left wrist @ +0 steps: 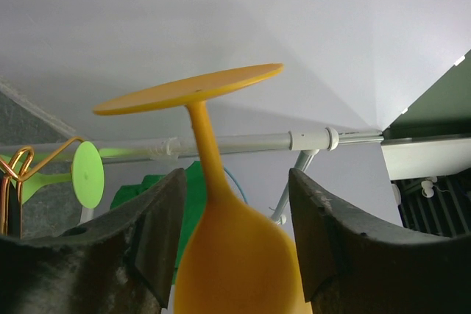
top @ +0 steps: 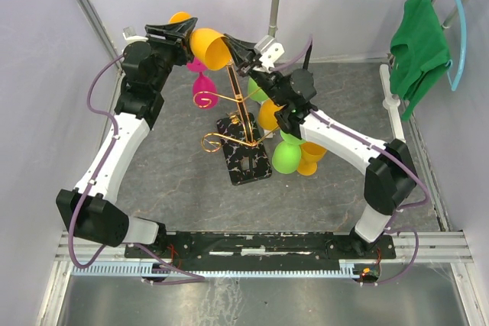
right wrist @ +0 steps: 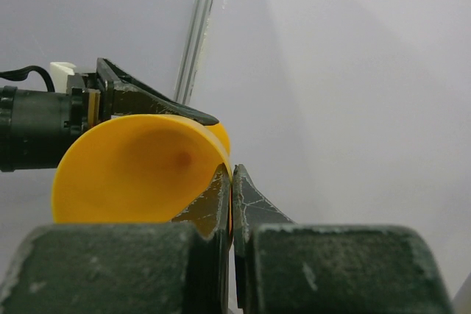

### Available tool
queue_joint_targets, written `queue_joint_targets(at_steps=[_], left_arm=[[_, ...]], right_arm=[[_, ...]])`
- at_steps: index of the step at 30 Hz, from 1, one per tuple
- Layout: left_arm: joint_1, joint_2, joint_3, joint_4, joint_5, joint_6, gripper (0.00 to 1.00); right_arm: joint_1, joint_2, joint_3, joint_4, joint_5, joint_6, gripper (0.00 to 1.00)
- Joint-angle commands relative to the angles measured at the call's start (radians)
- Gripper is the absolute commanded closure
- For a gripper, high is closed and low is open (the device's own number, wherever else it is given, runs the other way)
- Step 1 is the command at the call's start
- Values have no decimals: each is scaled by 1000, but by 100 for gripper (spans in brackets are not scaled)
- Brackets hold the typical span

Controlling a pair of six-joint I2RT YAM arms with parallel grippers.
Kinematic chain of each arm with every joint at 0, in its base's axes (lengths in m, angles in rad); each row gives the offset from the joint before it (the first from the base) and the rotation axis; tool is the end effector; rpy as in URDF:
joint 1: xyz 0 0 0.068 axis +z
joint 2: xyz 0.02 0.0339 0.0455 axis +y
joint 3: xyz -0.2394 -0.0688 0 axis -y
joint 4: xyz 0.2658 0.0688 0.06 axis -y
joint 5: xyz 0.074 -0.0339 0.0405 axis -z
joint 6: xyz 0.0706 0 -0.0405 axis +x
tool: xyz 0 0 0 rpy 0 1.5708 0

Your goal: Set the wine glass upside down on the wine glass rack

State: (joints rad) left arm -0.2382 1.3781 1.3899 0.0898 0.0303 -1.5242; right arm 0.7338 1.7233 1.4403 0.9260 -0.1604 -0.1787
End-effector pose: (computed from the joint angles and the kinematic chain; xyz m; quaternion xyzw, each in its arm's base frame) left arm 0.3717 -0.0925 0.4263 -0.3929 0.5431 -0.5789 0.4643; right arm 0.3217 0.3053 0.4197 -0.2608 0.3688 0.2787 0.8475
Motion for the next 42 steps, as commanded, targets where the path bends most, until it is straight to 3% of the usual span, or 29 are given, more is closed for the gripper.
queue_joint_targets(at_steps=[1,5,8,14,20,32,42], left_arm=[[-4,-23,-2,73,-7,-23,45],[-6,-19,0,80,5,-27,57],[-5,-17,0,79,6,-24,59],[-4,-15,11,61,5,-11,49],[-4,-13,12,57,5,-10,50],[-4,-5,11,81,27,-5,94],[85,19,97,168,45,167,97]], right_arm=[[14,-35,-11,49,-13,8,99],[25,-31,-14,45,3,-16,99],[36,-28,-8,24,30,-52,99],[60,-20,6,-9,55,-139,99],[77,-22,9,-21,73,-186,99],[95,-28,0,-38,90,-225,99],[95,-168,-170,-125,129,-300,62]])
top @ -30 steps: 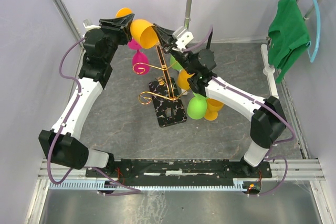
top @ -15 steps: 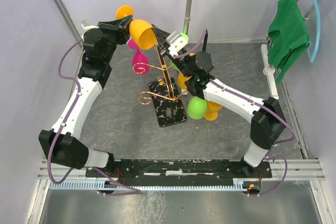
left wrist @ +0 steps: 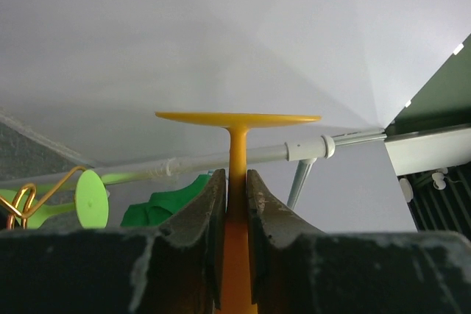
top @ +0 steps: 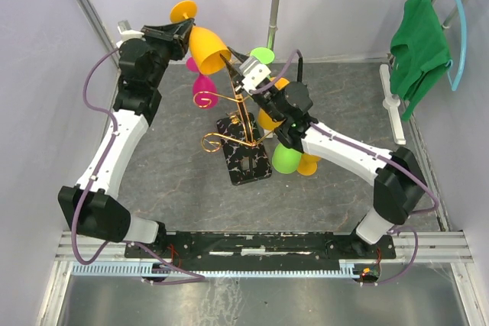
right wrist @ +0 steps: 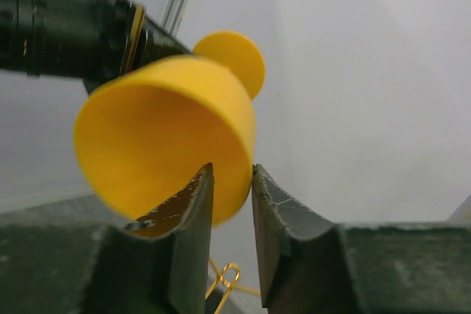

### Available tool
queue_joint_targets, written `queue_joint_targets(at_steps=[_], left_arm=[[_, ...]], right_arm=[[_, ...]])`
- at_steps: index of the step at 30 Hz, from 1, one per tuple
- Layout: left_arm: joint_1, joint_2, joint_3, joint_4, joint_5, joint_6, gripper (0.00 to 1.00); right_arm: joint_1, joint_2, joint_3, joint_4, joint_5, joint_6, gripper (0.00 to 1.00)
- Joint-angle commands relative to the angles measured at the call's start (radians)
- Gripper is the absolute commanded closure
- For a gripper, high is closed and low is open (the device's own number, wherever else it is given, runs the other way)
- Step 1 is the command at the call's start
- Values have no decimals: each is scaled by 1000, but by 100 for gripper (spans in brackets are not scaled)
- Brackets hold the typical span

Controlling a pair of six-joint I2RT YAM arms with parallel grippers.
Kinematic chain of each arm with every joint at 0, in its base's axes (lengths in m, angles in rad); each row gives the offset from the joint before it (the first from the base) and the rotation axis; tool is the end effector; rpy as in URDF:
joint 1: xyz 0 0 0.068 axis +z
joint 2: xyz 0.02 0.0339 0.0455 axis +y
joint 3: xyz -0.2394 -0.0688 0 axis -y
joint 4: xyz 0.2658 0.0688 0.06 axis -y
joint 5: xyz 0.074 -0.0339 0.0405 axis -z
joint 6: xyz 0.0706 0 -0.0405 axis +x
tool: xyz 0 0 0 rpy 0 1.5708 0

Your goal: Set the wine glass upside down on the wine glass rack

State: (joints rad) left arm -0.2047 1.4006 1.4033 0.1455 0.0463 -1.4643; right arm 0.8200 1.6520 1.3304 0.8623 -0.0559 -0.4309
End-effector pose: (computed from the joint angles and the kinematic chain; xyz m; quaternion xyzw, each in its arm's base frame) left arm 0.3793 -0.0821 0.4315 -0.3702 0.5378 -0.5713 0.4974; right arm 0.2935 0.3203 0.3994 -0.3080 0.3849 0.1817 0.8509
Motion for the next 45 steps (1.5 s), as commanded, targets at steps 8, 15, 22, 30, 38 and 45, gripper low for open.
queue_joint_targets(at_steps=[8,15,22,30,38,45], left_arm=[[142,-42,64,196,31,198,97],[151,-130,36,182,90,649,97],[151,-349,-143,65,77,1111,97],[151,-571,-461,81,62,1357,97],[150,-699,-700,195,174,1295,97],[149,-717,-896,443,354,1228,97]], right_arm=[[8,-254,-169,-192,139,-74,41],[7,-318,-74,-502,294,-78,34],[-3,-321,67,-743,417,-65,28],[-19,-314,78,-778,430,-41,28],[-23,-317,61,-781,420,-25,28],[-25,-325,43,-781,415,-26,28]])
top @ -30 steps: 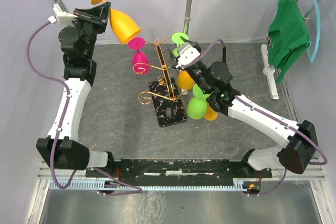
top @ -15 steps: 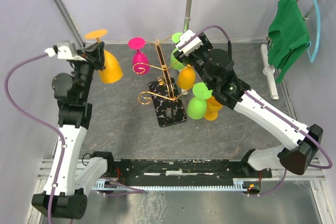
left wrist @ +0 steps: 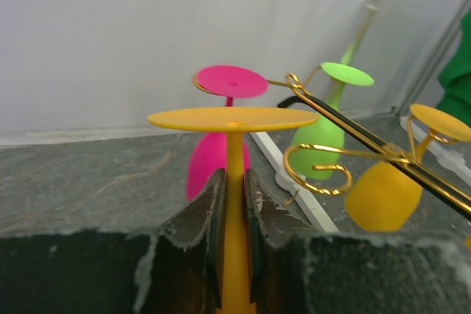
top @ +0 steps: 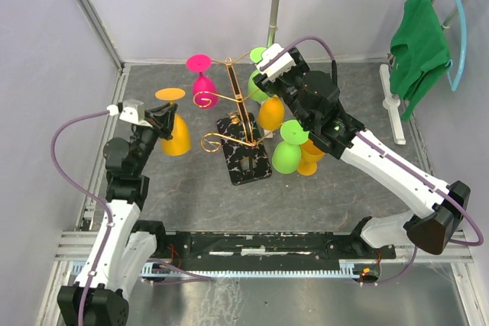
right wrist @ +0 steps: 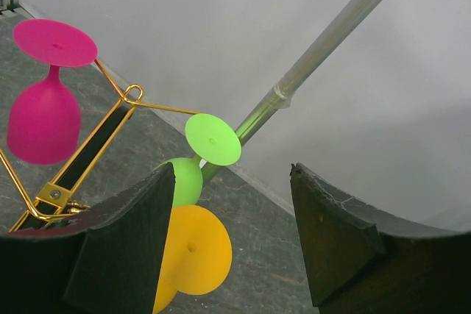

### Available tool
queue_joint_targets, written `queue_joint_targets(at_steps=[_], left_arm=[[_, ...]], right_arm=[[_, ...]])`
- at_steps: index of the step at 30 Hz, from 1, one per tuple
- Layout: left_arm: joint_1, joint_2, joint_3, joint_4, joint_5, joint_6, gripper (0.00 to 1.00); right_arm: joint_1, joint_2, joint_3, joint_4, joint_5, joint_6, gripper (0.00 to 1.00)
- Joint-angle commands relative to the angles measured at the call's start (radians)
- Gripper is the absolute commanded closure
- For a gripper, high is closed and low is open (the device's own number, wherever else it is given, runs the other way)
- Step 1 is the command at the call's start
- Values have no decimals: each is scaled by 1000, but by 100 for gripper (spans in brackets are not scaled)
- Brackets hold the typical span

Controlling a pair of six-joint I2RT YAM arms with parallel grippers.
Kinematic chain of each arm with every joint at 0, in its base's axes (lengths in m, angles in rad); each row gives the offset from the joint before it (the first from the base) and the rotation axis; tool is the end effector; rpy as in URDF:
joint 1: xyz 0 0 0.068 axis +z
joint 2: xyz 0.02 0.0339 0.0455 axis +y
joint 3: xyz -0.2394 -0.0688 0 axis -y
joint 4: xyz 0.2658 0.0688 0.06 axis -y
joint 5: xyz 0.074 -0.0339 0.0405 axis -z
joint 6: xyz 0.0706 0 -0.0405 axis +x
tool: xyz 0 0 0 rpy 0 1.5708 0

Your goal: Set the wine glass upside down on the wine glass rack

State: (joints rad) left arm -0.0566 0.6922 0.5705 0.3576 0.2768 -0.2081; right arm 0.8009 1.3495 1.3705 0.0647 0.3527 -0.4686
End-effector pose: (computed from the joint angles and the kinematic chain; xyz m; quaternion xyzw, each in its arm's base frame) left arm 0.2433 -0.0331 0.3267 0.0616 0.6195 -0.1873 0.7598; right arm 0.2762 0.2499 0.4246 -0.2907 0.6127 0.0030 0.7350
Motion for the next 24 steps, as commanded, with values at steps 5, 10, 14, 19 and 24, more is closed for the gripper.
queue_joint_targets(at_steps=[5,10,14,19,24], left_arm=[[0,3,-136,356,157,-51,97],[-16,40,-184,481,181,-72,97],[-39,72,-203,550,165,-79,97],[-83,117,-215,590,162,-55,97],[-127,189,-217,665,142,-43,97]], right_arm=[[-6,-28,-7,17,7,16,28],[-6,-28,-13,21,-4,18,28],[-6,-25,-13,22,-2,20,28],[-6,-23,-15,23,-1,24,28],[-6,-18,-14,23,1,23,28]])
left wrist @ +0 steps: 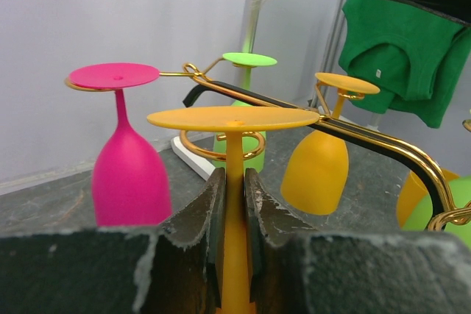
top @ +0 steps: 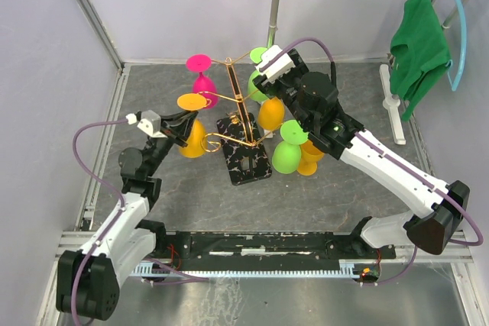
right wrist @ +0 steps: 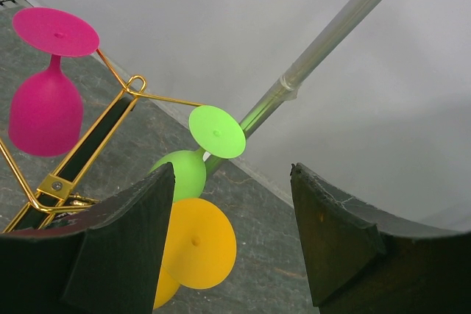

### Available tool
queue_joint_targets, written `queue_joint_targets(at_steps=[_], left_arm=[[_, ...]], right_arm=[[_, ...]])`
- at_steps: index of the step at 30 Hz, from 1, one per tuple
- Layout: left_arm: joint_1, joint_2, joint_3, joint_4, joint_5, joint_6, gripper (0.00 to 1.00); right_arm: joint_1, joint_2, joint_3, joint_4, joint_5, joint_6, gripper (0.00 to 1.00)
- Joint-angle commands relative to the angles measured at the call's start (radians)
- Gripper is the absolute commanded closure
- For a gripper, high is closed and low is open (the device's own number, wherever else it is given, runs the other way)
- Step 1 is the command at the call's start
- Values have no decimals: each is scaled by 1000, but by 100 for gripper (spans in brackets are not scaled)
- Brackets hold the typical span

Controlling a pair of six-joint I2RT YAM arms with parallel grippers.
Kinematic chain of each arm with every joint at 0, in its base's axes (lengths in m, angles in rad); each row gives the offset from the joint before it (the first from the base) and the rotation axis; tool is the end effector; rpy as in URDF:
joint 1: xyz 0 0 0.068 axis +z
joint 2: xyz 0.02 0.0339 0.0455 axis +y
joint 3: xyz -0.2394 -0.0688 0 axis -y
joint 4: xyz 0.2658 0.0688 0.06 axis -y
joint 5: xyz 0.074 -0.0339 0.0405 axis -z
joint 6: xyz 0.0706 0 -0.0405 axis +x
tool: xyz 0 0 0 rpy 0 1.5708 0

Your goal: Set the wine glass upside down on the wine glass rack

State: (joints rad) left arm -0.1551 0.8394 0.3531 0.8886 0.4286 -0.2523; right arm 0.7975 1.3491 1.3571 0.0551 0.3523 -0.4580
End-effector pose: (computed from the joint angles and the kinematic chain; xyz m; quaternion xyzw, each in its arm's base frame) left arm 0.2428 -0.0677 0.2746 0.1510 0.5469 -0.2798 0.7745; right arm 0.2777 0.2497 0.4180 -0.2924 0.6204 0.0030 0.7277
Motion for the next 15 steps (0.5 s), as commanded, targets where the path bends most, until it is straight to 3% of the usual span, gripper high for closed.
queue_joint_targets(at_steps=[1,15], left_arm=[[-39,57,2,144,-11,4,97],[-126,282,8,367,-78,6,97]], right_arm=[[-3,-18,-1,34,2,13,28],[-3,-6,-7,38,14,-4,28]])
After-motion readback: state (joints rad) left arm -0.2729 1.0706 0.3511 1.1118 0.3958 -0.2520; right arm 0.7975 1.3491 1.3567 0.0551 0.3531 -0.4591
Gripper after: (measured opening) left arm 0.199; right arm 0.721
